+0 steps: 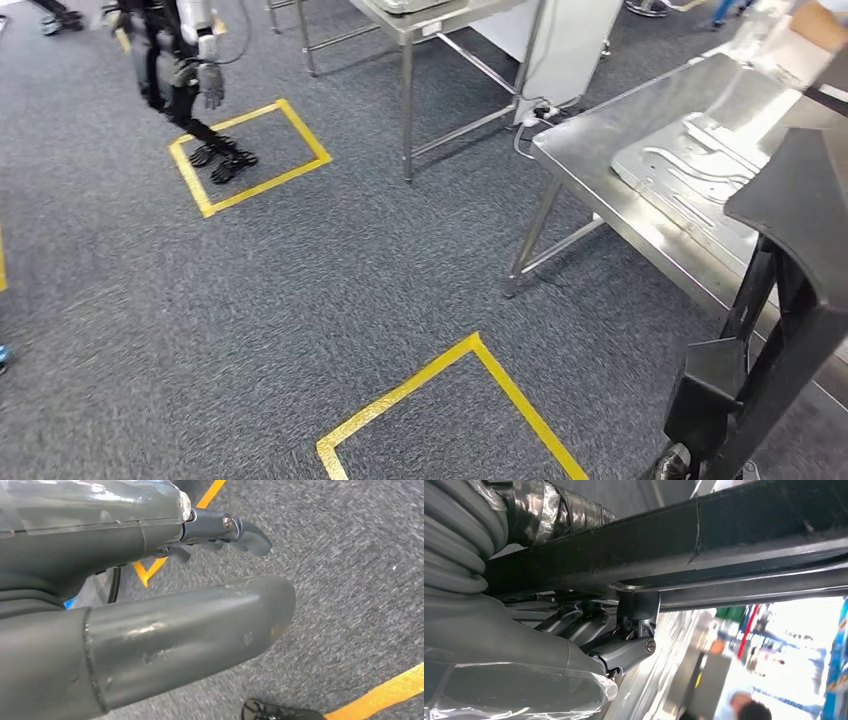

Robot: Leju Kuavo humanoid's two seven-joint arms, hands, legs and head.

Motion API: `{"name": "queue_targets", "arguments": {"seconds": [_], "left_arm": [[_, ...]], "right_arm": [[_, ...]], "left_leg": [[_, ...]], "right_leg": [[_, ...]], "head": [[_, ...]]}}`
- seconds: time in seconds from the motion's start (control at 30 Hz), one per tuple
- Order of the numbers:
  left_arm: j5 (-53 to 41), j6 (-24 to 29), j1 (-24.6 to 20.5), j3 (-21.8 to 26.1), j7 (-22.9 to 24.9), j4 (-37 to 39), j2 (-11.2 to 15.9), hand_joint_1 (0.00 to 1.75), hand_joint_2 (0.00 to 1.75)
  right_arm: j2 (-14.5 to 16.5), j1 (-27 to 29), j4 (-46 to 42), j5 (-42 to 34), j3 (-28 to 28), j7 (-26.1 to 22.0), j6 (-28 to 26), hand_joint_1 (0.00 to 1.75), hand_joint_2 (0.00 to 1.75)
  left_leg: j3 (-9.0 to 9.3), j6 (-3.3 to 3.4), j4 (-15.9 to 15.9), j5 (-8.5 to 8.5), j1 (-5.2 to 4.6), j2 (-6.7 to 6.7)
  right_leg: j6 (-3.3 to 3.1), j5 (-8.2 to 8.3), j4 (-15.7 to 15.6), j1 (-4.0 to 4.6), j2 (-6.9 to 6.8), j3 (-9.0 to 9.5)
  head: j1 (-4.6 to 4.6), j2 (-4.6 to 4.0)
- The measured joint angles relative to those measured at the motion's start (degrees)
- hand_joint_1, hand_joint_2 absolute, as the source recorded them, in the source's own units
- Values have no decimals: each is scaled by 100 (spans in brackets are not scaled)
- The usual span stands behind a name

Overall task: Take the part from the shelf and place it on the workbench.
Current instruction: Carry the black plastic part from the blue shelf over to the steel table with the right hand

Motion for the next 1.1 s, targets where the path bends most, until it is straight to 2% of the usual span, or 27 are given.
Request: {"name": "queue_targets", "arguments": {"seconds": [0.03,0.07,0.1,0.17,0.2,0.23,0.27,0.3,0.33,0.4,0.47,0.5,0.53,0.57,0.6,0.63,0.7,0.77,0.83,0.87,0.9,0.97,1.03,1.1], "left_arm": [[0,0,6,0,0,0,1,0,0],[0,0,6,0,0,0,2,0,0],[0,0,0,0,0,1,1,0,0],[0,0,-12,0,0,1,-3,0,0],[0,-1,-16,0,0,1,-4,0,0],[-1,-1,-20,0,0,1,-5,0,0],[-2,-1,-27,0,0,1,-6,0,0],[-4,-1,-39,0,0,1,-6,0,0],[-7,0,-52,0,-1,2,-5,0,0],[-13,1,-64,0,-12,1,-2,0,0],[-28,-1,-47,-1,-23,2,1,0,0],[-39,-2,-34,-1,-24,2,1,0,0],[-49,-2,-20,-1,-23,2,3,0,0],[-56,-1,-12,0,-23,2,7,0,0],[-60,1,-9,0,-22,2,10,0,0],[-62,3,-8,0,-22,2,14,0,0],[-65,5,-8,-1,-22,2,19,0,0],[-66,9,-10,-1,-23,2,19,0,0],[-66,11,-27,-1,-23,2,15,0,0],[-67,12,-36,0,-23,2,12,0,0],[-67,11,-41,0,-24,2,9,0,0],[-68,11,-26,0,-25,2,8,0,0],[-68,9,-2,1,-24,2,14,0,0],[-68,5,5,2,-24,2,17,0,0]], "right_arm": [[-1,3,2,14,0,10,-14,175,175],[-1,6,2,24,0,16,-23,175,175],[-1,7,2,32,0,17,-30,175,175],[-1,6,1,38,0,20,-40,175,175],[-1,6,0,41,0,21,-46,175,175],[-1,5,-2,46,-1,23,-53,175,175],[-1,7,-3,55,-1,34,-62,175,175],[-1,16,-4,66,-2,47,-70,175,175],[1,26,-5,81,-2,64,-76,175,175],[3,40,-7,188,0,142,-115,175,175],[4,42,-1,430,1,310,-205,175,175],[4,44,7,557,0,405,-252,175,175],[4,47,18,656,-1,489,-292,175,175],[4,49,32,720,-1,552,-335,175,175],[4,50,45,760,-2,600,-377,175,175],[4,50,57,785,-3,639,-423,175,175],[4,49,75,817,-4,695,-497,175,175],[4,52,86,846,-4,733,-530,175,175],[4,66,91,874,-5,759,-537,175,175],[3,73,91,888,-6,767,-538,175,175],[3,75,91,903,-7,770,-538,175,175],[1,69,91,940,-7,781,-523,175,175],[-1,65,94,964,-7,802,-496,175,175],[-1,69,97,969,-7,815,-479,175,175]], "left_leg": [[7,0,1,-11,-6,87],[18,-4,1,-25,-8,170],[37,-11,1,-41,-9,243],[93,-43,1,-85,-17,369],[118,-70,2,-109,-25,420],[138,-99,1,-128,-32,471],[157,-129,-4,-141,-39,521],[185,-158,-15,-148,-43,577],[208,-186,-10,-169,-36,570],[150,-231,196,-340,-20,327],[-145,-253,827,-690,0,22],[-338,-263,1209,-843,4,-29],[-493,-274,1486,-902,5,-46],[-570,-279,1576,-843,5,-52],[-545,-280,1441,-669,6,-70],[-431,-275,1113,-425,10,-122],[-161,-244,423,-108,25,-376],[-59,-200,160,-77,16,-526],[-42,-134,119,-54,5,-418],[-26,-92,93,-34,11,-351],[-13,-51,64,-15,20,-277],[-3,0,33,-3,20,-117],[-3,14,34,-19,9,59],[-2,13,35,-31,6,163]], "right_leg": [[15,-25,186,-12,-30,-98],[21,56,169,-20,-51,-91],[16,228,-73,-23,-90,37],[-39,576,-859,13,-314,466],[-79,664,-1157,42,-416,625],[-115,688,-1317,71,-480,705],[-141,668,-1347,96,-471,708],[-170,680,-1359,100,-402,698],[-197,697,-1385,84,-339,704],[-266,739,-1457,40,-220,732],[-310,757,-1487,17,-106,748],[-321,757,-1482,19,-36,746],[-324,754,-1473,22,43,747],[-323,747,-1458,24,128,749],[-316,738,-1437,22,217,752],[-303,722,-1409,16,301,754],[-255,686,-1339,11,453,734],[-186,683,-1302,9,585,688],[-115,707,-1309,-1,684,653],[-87,684,-1278,2,595,632],[-62,605,-1167,5,442,579],[-19,280,-608,6,71,315],[16,2,59,-19,-34,-20],[31,-45,321,-33,-46,-155]], "head": [[0,0],[1,0],[1,0],[1,0],[1,0],[0,0],[-1,0],[0,0],[-1,0],[-3,0],[-7,0],[-9,0],[-9,0],[-9,0],[-9,0],[-9,0],[-8,0],[-6,0],[-7,0],[-4,0],[0,0],[10,0],[14,0],[14,0]]}}
